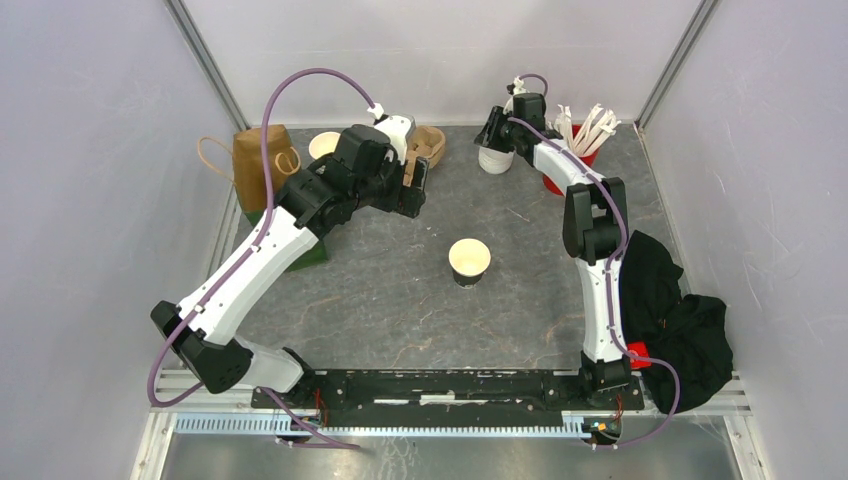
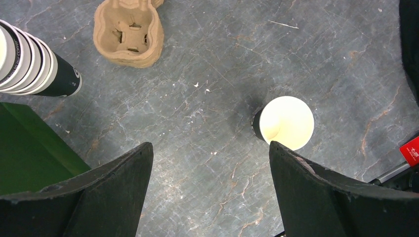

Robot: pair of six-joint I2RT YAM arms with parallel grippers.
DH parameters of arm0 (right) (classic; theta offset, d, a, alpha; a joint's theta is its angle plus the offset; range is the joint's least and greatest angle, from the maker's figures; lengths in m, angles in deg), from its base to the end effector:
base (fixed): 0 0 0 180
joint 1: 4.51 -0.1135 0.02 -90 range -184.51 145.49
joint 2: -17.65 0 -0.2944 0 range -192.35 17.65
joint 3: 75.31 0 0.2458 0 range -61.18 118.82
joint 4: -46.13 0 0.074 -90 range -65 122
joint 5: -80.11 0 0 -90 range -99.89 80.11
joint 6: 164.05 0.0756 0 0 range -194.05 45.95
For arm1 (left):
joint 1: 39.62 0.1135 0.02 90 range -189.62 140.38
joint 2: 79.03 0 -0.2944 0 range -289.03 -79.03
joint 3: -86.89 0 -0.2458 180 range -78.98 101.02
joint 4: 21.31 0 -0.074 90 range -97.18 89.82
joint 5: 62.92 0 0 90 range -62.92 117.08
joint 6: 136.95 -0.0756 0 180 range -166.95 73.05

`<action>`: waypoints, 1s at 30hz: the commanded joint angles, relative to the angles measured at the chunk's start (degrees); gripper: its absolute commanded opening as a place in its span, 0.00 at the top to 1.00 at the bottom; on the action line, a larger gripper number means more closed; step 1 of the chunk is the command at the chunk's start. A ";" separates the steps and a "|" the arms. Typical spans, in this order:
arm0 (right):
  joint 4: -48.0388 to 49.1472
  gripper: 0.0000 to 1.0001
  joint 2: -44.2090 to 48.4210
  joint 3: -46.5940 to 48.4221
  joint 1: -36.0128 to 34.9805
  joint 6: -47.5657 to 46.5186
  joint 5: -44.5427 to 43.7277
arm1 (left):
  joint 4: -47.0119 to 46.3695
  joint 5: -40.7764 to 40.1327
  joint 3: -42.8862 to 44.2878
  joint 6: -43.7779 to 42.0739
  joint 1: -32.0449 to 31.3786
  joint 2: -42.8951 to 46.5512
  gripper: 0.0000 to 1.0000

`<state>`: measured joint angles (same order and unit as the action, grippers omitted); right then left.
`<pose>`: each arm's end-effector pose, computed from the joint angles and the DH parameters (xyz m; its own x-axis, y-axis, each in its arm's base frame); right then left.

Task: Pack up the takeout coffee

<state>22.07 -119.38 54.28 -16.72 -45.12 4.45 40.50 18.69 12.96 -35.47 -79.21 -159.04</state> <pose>0.5871 0.1462 0.2054 -0.6459 0.3397 -0.6836 -0.1129 0.8431 0.5257 0.2463 -0.1894 0.4245 -0.5485 0.1981 -0.8123 0.4388 0.8952 -0.0780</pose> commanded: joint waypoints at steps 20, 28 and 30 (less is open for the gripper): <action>3.95 0.66 -1.31 -0.08 0.38 2.40 -0.01 | -0.61 1.60 1.76 -0.55 0.88 -0.24 0.07; 4.79 0.75 -1.31 -1.29 0.70 3.64 0.95 | -0.59 2.15 1.40 -0.20 1.27 0.02 0.07; 4.65 0.79 -1.29 -1.29 0.71 3.52 0.93 | -0.57 2.21 1.40 -0.18 1.36 0.02 0.07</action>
<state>24.03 -121.17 52.99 -16.32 -42.33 4.63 40.50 19.96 12.96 -35.47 -78.23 -159.17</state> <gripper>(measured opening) 0.241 0.926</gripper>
